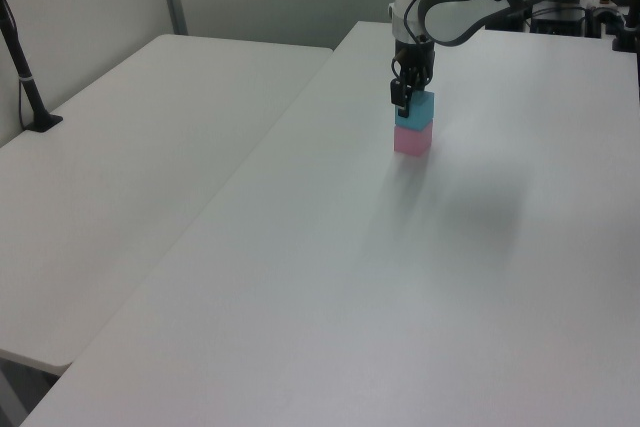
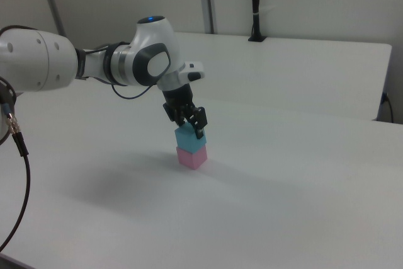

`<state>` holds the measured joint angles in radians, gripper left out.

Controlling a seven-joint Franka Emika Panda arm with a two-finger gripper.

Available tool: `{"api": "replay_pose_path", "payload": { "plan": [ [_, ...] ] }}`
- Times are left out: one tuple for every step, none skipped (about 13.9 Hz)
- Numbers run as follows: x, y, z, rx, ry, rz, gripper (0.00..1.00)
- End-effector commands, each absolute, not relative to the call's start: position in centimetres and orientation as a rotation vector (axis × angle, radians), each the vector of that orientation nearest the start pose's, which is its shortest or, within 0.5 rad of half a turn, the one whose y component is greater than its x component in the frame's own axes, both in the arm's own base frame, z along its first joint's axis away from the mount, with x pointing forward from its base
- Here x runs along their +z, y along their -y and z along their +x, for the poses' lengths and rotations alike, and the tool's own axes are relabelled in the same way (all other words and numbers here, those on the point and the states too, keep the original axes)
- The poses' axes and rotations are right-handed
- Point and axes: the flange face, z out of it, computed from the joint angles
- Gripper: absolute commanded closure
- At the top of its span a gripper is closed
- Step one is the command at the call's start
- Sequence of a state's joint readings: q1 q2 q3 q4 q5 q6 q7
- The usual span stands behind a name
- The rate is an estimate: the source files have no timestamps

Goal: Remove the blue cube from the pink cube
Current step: 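Lift the light-blue cube off the pink cube and carry it aside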

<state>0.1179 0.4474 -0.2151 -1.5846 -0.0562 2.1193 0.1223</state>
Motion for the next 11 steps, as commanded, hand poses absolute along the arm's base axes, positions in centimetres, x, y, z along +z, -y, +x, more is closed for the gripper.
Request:
{"api": "replay_pose_path", "payload": {
  "plan": [
    [43.0,8.3,68.0,-0.237,-0.330,-3.195,0.81],
    [43.7,9.9,67.7,-0.251,-0.306,-3.194,0.81],
    [44.0,11.4,67.4,-0.253,-0.252,-3.207,0.80],
    [44.1,13.5,67.0,-0.250,-0.211,-3.226,0.79],
    [43.9,16.5,66.4,-0.241,-0.175,-3.252,0.78],
    [43.4,19.3,65.7,-0.222,-0.120,-3.268,0.76],
    [42.3,22.4,64.9,-0.191,-0.074,-3.271,0.77],
    [41.6,25.0,64.1,-0.184,-0.045,-3.256,0.76],
    [40.9,27.1,63.6,-0.199,-0.032,-3.243,0.76],
    [40.4,28.6,63.2,-0.226,-0.015,-3.243,0.74],
    [39.7,29.5,63.1,-0.239,0.002,-3.256,0.71]
  ]
}}
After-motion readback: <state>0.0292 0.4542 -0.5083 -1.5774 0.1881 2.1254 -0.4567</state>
